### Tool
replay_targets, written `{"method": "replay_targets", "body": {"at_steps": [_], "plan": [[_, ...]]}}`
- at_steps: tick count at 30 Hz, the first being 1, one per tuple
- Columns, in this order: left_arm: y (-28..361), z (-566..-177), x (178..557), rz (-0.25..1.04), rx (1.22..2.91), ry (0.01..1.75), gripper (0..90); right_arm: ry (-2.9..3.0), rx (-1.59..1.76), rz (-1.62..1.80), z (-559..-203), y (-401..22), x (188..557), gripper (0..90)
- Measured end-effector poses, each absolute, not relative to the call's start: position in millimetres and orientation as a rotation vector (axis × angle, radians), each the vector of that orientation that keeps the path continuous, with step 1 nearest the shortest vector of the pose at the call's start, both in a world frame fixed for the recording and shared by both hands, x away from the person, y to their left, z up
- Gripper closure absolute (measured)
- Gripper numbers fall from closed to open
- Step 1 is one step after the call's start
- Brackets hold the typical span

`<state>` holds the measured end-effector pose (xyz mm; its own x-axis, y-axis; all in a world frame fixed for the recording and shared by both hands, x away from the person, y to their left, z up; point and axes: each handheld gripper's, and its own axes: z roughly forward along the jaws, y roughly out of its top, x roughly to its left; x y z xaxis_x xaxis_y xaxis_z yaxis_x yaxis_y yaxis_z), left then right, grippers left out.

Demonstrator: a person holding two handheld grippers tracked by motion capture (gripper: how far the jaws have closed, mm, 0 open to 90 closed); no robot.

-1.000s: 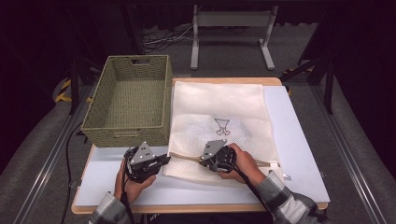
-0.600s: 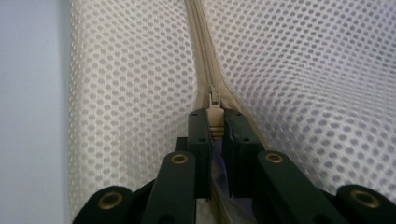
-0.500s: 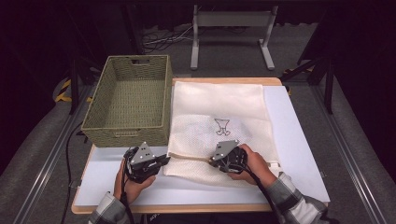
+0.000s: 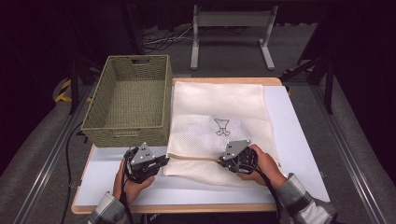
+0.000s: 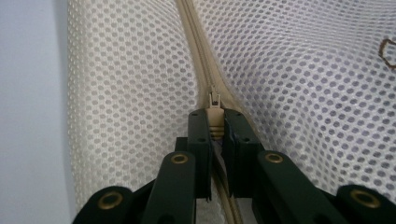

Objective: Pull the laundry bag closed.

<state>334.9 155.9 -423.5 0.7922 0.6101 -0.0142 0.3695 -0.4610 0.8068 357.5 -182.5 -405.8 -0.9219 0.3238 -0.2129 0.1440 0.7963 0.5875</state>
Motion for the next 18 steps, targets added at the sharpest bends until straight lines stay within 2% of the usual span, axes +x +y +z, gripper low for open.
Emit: {"method": "replay_targets", "body": {"at_steps": [18], "plan": [[158, -426, 334, 0.364, 2.117, 0.739, 85.2, 2.658, 0.427, 0.832, -404, -215, 353, 82.4]]}}
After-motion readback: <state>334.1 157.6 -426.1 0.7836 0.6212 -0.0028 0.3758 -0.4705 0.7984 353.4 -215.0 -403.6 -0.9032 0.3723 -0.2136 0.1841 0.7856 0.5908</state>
